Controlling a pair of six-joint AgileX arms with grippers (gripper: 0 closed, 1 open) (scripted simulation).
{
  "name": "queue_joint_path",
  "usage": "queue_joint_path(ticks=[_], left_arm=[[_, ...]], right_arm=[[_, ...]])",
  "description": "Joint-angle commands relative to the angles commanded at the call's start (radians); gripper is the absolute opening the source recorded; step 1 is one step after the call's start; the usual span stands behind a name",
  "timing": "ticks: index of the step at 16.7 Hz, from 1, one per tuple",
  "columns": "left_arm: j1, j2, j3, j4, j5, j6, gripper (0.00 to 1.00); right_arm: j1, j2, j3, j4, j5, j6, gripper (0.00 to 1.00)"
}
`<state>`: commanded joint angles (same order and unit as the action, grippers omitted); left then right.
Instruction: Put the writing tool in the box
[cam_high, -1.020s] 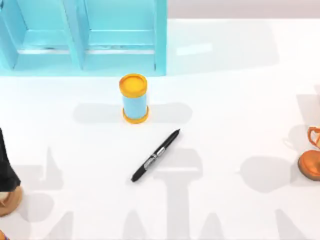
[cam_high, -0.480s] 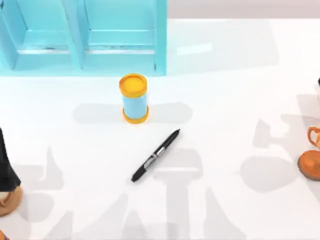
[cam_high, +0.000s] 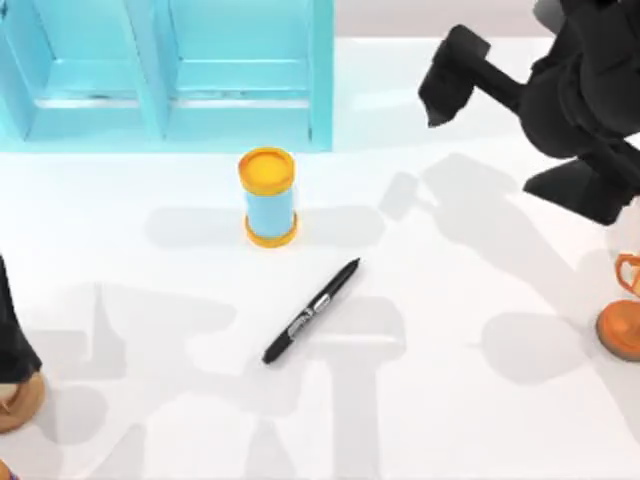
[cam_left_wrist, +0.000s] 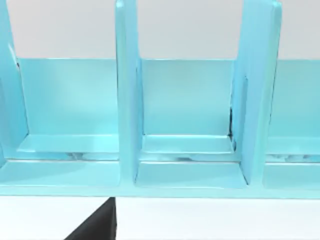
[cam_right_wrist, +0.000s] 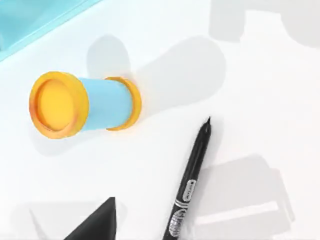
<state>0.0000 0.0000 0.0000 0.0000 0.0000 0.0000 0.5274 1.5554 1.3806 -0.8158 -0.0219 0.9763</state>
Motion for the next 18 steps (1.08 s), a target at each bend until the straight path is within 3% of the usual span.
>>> queue_joint_path(ticks=[9,18], left_arm=[[0.0,0.0,0.0,0.0,0.0,0.0,1.0],[0.0,0.0,0.0,0.0,0.0,0.0,1.0]], right_arm=[[0.194,0.663,0.576,-0.347,0.016,0.405,1.0],[0.218,0.759,0.654,-0.394,0.017,0.459,1.0]])
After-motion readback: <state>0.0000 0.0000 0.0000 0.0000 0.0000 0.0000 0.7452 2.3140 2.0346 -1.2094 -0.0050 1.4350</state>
